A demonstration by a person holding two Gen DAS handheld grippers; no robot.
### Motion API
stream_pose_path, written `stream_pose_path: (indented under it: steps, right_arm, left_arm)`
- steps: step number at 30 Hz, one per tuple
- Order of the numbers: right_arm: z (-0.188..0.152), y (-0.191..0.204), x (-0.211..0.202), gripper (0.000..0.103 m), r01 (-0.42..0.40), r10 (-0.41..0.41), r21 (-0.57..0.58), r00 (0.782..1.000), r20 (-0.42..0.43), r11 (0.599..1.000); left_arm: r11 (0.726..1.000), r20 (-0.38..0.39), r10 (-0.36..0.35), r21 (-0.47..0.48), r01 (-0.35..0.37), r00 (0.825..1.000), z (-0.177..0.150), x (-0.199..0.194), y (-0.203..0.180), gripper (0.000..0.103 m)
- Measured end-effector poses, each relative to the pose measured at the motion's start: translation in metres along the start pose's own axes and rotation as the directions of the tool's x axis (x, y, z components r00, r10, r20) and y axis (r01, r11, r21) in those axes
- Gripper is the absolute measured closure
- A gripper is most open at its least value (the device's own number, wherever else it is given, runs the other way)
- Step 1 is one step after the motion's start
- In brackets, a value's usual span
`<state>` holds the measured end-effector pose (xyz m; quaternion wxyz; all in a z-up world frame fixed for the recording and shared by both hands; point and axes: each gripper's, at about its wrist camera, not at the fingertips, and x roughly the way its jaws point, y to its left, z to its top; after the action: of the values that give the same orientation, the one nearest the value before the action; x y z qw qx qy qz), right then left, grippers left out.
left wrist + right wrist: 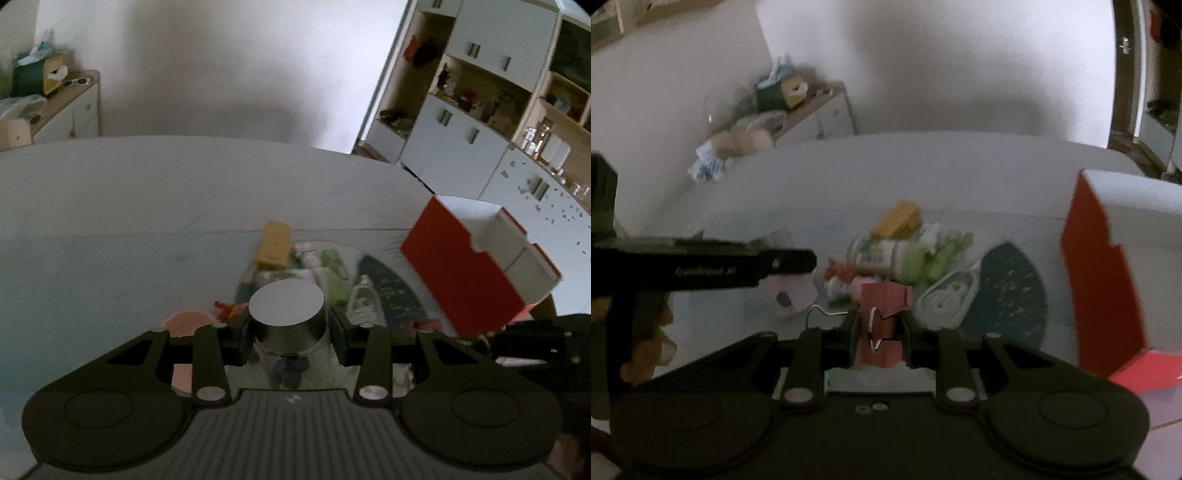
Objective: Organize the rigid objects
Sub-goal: 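Grasp the pink binder clip with the right gripper while the left grasps the clear jar, then carry the clip and jar into the red box and lower them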
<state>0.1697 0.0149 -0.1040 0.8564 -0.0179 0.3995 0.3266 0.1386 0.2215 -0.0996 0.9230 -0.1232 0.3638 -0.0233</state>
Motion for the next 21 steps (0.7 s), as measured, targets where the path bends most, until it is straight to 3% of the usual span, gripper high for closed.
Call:
stream_pose_path:
  steps: [12, 21]
  right_arm:
    - [0.019, -0.063, -0.061, 0.081, 0.036, -0.043, 0.065, 0.993, 0.107, 0.997]
    - [0.021, -0.132, -0.087, 0.081, 0.083, -0.093, 0.084, 0.987, 0.13, 0.993]
  left_arm:
    - [0.995, 0.004, -0.078, 0.069, 0.078, 0.997, 0.034, -0.012, -0.072, 0.062]
    - [0.987, -0.026, -0.108, 0.116, 0.11, 0.994, 0.052, 0.019, -0.148, 0.062]
